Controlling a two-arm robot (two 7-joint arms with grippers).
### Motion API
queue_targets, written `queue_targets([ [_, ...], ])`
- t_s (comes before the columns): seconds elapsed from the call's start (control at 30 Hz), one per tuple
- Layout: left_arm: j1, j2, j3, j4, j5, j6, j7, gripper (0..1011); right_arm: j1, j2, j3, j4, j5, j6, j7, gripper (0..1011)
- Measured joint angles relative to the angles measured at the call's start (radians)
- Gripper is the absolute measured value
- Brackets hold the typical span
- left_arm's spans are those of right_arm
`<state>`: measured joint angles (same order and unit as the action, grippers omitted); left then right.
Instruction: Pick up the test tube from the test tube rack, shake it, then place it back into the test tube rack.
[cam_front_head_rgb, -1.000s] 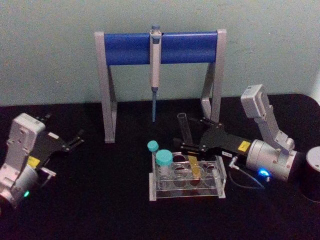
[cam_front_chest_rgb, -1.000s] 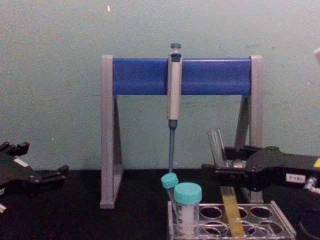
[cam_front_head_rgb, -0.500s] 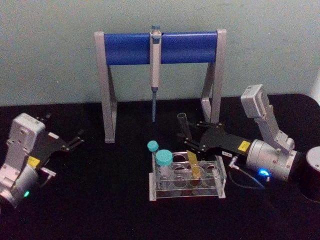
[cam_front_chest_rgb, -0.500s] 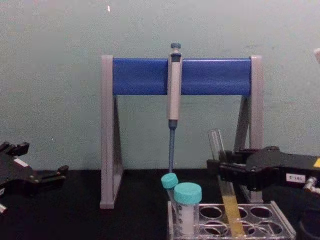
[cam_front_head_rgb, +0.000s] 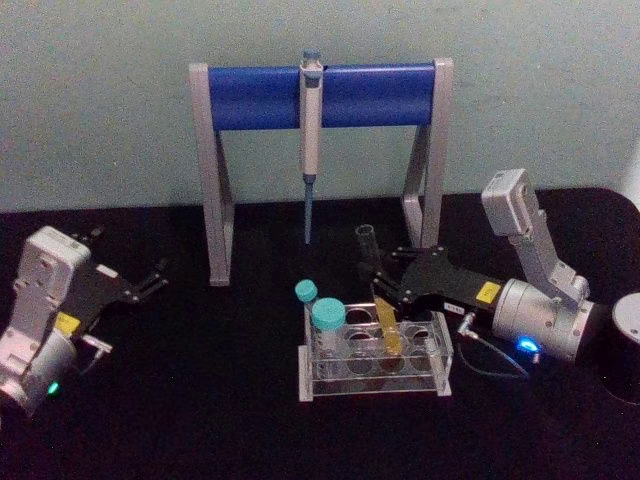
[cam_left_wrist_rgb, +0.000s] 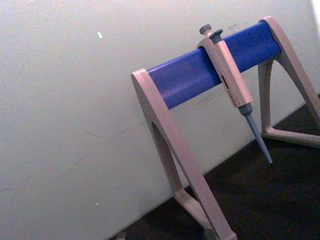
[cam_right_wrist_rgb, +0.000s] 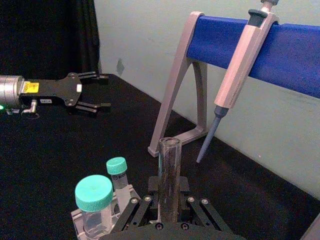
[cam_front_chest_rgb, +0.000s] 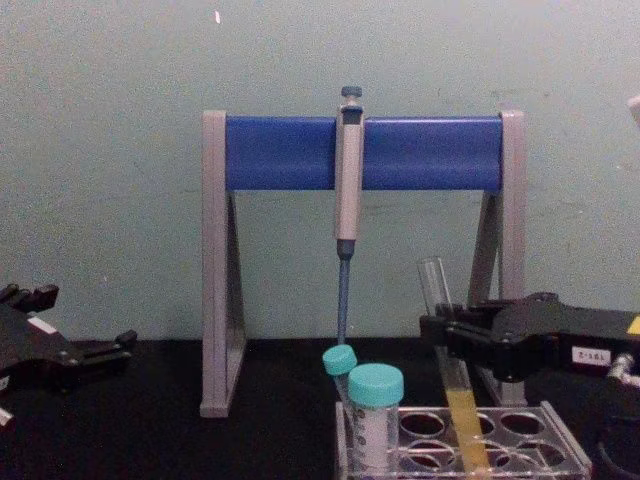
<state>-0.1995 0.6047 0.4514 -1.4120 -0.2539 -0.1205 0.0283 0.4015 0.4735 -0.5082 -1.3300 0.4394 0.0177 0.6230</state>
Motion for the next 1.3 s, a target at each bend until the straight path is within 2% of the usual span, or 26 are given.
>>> queue_targets([
  [0.33, 0.0, 0.0, 0.0, 0.0, 0.0, 0.0, 0.0, 1001, 0.0, 0.001, 0.0, 0.0, 0.0, -0.002, 0.0, 229],
  [0.63, 0.0, 0.0, 0.0, 0.0, 0.0, 0.0, 0.0, 1001, -0.023, 0.008, 0.022, -0.027, 0.02, -0.059, 0.011, 229],
  [0.93, 0.0, 0.0, 0.0, 0.0, 0.0, 0.0, 0.0, 1001, -0.05, 0.015, 0.058, -0.064, 0.053, -0.121, 0.019, 229],
  [1.17, 0.0, 0.0, 0.0, 0.0, 0.0, 0.0, 0.0, 1001, -0.076, 0.014, 0.1, -0.095, 0.086, -0.195, 0.022, 229],
  [1.3, 0.0, 0.0, 0.0, 0.0, 0.0, 0.0, 0.0, 1001, -0.09, 0.007, 0.124, -0.109, 0.088, -0.22, -0.006, 229],
])
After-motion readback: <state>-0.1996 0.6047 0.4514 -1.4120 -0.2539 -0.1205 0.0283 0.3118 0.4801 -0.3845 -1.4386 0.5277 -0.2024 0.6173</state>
